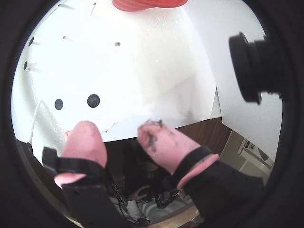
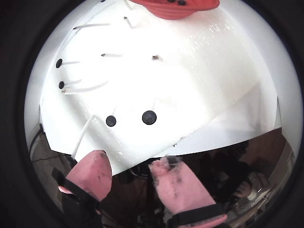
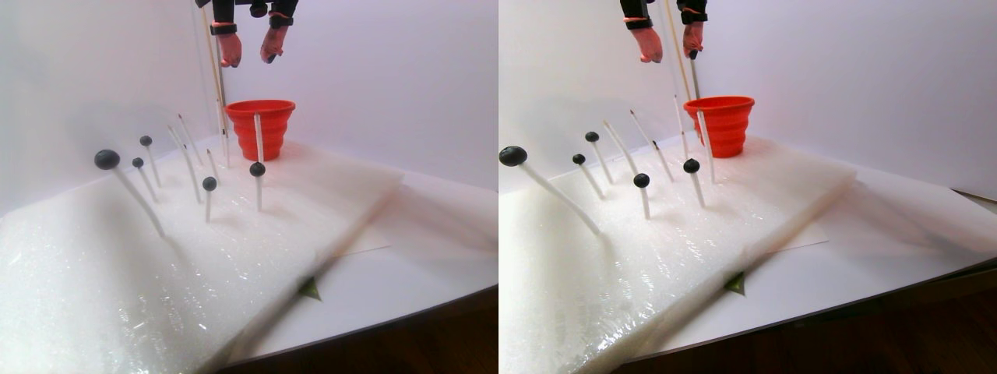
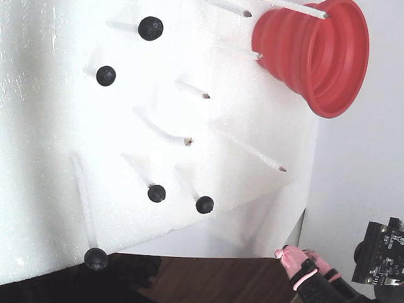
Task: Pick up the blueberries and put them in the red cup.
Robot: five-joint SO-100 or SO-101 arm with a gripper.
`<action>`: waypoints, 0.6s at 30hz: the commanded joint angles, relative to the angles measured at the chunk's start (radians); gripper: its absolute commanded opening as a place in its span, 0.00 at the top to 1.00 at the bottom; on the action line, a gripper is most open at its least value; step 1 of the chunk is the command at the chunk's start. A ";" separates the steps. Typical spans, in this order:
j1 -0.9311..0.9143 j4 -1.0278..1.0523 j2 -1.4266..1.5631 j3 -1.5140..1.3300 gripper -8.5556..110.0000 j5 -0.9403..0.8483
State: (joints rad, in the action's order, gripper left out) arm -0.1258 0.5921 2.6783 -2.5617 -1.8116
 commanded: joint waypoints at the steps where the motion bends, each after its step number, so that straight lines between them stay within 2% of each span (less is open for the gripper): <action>1: -0.015 0.003 0.071 0.006 0.79 -0.012; 18: -0.046 -0.087 0.005 -0.092 0.79 -0.046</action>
State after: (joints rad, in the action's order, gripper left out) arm -0.1595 0.5292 2.6829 -2.6737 -1.8515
